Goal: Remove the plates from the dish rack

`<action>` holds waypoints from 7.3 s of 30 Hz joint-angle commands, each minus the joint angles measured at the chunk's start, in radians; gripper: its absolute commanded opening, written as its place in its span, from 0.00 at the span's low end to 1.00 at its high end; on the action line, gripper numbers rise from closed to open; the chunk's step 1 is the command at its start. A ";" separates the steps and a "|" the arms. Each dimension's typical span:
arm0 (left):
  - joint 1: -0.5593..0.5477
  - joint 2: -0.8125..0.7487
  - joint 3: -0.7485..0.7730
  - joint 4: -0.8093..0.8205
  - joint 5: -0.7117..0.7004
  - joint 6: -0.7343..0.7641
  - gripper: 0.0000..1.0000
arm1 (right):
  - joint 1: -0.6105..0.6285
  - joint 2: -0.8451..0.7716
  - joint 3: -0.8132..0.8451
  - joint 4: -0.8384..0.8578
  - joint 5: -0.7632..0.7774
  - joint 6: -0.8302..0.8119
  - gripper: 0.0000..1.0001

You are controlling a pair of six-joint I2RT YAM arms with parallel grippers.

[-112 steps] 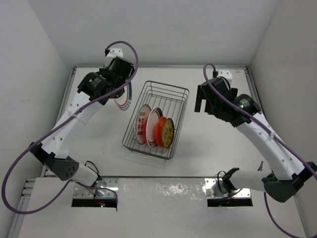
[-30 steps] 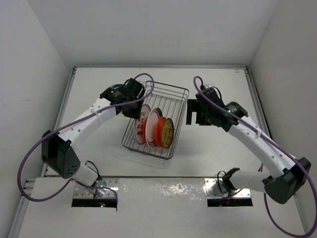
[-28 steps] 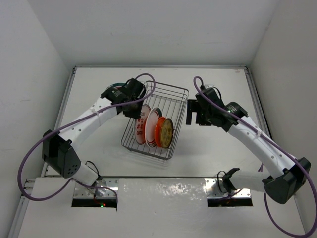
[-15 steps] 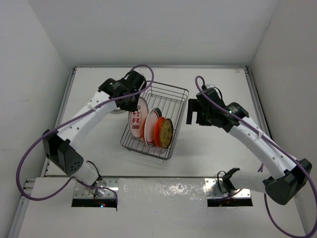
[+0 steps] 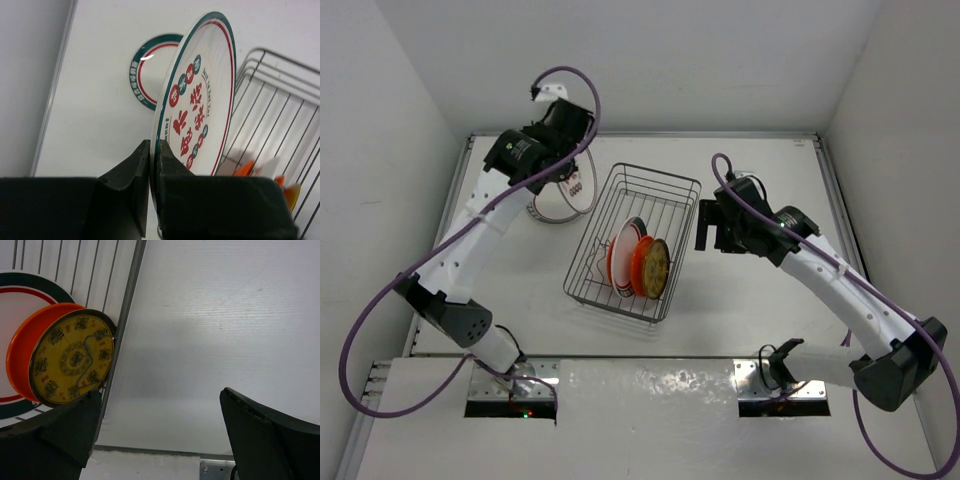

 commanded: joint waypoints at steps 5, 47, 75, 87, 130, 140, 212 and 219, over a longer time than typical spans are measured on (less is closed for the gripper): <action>0.427 0.053 -0.173 0.422 0.306 0.012 0.00 | -0.002 -0.001 -0.027 0.068 -0.042 0.006 0.99; 0.023 -0.097 -0.336 0.337 0.320 0.062 1.00 | -0.004 0.023 0.021 -0.062 0.030 -0.091 0.99; -0.267 0.063 -0.466 0.271 0.238 -0.007 0.30 | -0.004 0.038 -0.009 -0.073 0.044 -0.075 0.99; -0.289 0.099 -0.123 0.038 0.028 -0.030 0.00 | -0.005 0.052 0.005 -0.082 0.066 -0.080 0.99; 0.679 0.230 -0.719 1.095 0.950 -0.234 0.55 | -0.019 0.095 0.048 -0.056 -0.144 -0.120 0.99; 0.608 0.300 -0.676 0.879 0.985 -0.082 1.00 | 0.103 0.207 0.152 0.108 -0.206 0.268 0.80; 0.402 -0.240 -0.622 0.386 0.583 0.071 1.00 | -0.367 0.853 0.652 -0.087 0.113 -0.091 0.39; 0.399 -0.238 -0.622 0.381 0.545 0.067 1.00 | -0.153 0.649 0.729 -0.078 0.076 -0.070 0.80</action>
